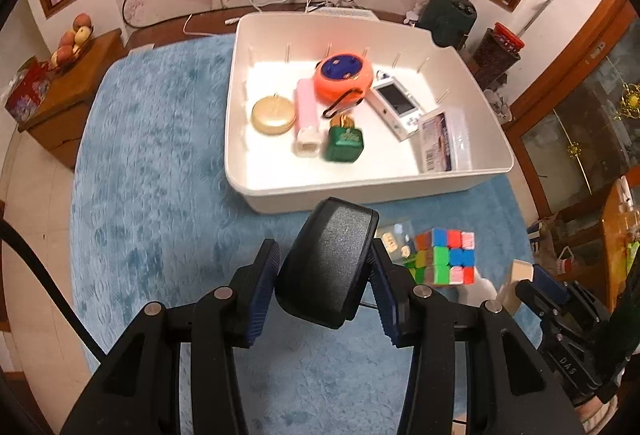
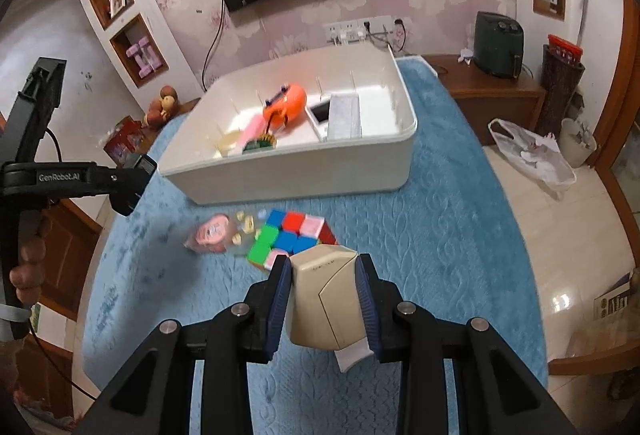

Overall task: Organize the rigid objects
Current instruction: 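Lift the charger and mouse into the white bin and open both tools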

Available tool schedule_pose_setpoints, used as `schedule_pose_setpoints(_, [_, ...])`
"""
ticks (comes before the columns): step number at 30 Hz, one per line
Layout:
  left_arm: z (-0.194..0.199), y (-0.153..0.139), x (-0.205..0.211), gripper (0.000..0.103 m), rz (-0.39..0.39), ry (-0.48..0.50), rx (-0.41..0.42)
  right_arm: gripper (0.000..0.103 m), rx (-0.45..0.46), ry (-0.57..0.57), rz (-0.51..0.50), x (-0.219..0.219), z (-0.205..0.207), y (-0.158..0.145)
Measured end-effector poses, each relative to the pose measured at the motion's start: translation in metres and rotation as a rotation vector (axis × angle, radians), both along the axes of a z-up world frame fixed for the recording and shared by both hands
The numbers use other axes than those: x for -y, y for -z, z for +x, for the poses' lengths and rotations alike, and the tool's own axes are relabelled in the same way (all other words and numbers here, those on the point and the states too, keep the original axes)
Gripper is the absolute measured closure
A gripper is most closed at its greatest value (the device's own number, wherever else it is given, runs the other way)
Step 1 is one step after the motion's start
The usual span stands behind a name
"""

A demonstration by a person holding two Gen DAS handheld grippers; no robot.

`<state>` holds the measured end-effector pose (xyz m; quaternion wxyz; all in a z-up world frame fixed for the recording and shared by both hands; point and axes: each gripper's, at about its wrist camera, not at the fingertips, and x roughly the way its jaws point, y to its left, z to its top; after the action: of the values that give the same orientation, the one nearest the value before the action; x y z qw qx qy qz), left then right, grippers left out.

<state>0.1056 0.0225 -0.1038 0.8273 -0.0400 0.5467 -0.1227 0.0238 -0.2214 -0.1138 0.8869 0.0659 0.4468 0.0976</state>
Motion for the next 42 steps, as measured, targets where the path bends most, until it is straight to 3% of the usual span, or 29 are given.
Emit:
schedule_pose_setpoints(12, [0.047, -0.045, 0.005, 0.055, 0.021, -0.004, 0.11, 0.07, 0.143, -0.075, -0.102, -0.033, 0.073, -0.066])
schedule_pose_setpoints(19, [0.089, -0.046, 0.008, 0.055, 0.035, -0.026, 0.124, 0.07, 0.162, -0.066, -0.118, -0.049, 0.137, -0.074])
schedule_pose_setpoints(27, [0.13, -0.009, 0.012, 0.055, 0.07, -0.072, 0.086, 0.07, 0.072, -0.079, -0.115, -0.068, 0.186, -0.038])
schedule_pose_setpoints(35, [0.147, 0.038, 0.02, 0.054, 0.113, -0.083, 0.017, 0.07, -0.055, -0.139, -0.162, -0.092, 0.197, 0.019])
schedule_pose_setpoints(42, [0.152, 0.062, 0.023, 0.054, 0.143, -0.1, -0.027, 0.069, -0.124, -0.169, -0.196, -0.103, 0.2, 0.045])
